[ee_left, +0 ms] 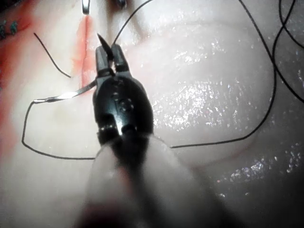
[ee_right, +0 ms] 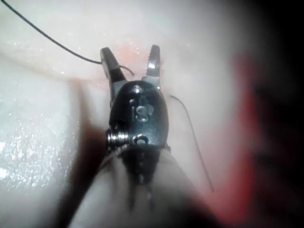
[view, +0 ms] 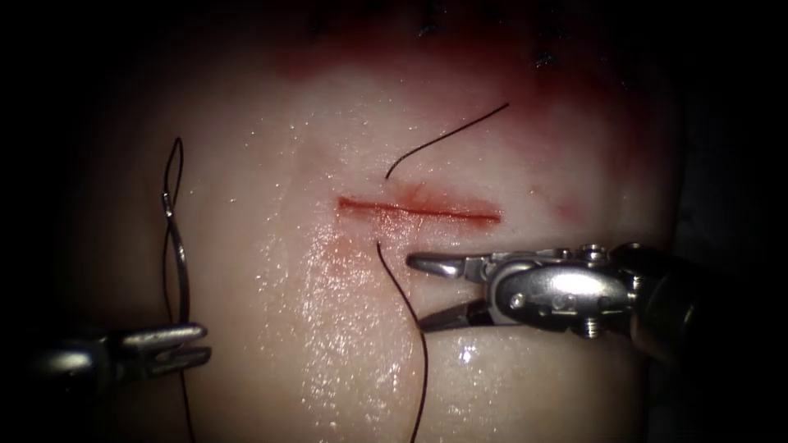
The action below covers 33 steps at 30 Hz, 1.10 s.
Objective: Wound Closure
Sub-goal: Grip thread near wound with right hand and pull away repeatedly until only a short tail is left above wound
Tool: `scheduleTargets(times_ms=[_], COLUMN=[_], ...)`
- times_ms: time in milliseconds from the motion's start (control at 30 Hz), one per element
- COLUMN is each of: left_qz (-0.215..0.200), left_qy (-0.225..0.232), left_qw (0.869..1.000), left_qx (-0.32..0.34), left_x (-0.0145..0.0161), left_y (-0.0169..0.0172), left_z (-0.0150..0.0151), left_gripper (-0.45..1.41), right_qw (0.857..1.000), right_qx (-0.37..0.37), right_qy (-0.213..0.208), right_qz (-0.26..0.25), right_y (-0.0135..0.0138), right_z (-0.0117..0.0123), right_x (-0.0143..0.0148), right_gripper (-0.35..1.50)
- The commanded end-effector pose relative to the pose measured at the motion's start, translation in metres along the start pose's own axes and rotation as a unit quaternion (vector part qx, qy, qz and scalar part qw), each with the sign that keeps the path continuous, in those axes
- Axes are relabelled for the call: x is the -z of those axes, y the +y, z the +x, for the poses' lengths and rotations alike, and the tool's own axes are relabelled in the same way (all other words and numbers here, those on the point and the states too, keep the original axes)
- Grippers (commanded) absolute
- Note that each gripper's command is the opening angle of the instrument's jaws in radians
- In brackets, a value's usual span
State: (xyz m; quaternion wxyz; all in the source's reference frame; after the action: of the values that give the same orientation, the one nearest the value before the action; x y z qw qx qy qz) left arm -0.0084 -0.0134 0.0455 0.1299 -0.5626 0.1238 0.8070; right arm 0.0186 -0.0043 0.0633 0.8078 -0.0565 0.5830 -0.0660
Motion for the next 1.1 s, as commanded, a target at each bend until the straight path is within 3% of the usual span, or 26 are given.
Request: scheduleTargets(times_ms=[33, 467, 700, 967, 1100], left_qz=[0.000, -0.001, -0.001, -0.002, -0.002], left_qy=[0.001, 0.002, 0.002, 0.002, 0.002], left_qw=[1.000, 1.000, 1.000, 1.000, 1.000], left_qx=[-0.001, -0.001, -0.001, 0.002, 0.002], left_x=[-0.0008, -0.0004, -0.0005, -0.0002, -0.0002], left_y=[0.0000, 0.0000, 0.0000, 0.0000, -0.0001], left_z=[-0.0003, -0.0004, -0.0004, -0.0004, -0.0004], left_gripper=[-0.35, -0.35, -0.35, -0.35, -0.35], right_qw=[1.000, 0.999, 0.999, 0.999, 0.999], right_qx=[0.004, 0.031, 0.039, 0.038, 0.037], right_qy=[-0.004, -0.022, -0.013, -0.009, -0.006], right_qz=[0.003, 0.022, 0.030, 0.030, 0.034], right_y=[0.0006, 0.0008, -0.0012, -0.0012, -0.0012], right_z=[-0.0017, -0.0084, -0.0085, -0.0083, -0.0083], right_x=[-0.0014, -0.0042, -0.0057, -0.0065, -0.0068], right_gripper=[1.43, 1.41, 1.38, 1.30, 1.09])
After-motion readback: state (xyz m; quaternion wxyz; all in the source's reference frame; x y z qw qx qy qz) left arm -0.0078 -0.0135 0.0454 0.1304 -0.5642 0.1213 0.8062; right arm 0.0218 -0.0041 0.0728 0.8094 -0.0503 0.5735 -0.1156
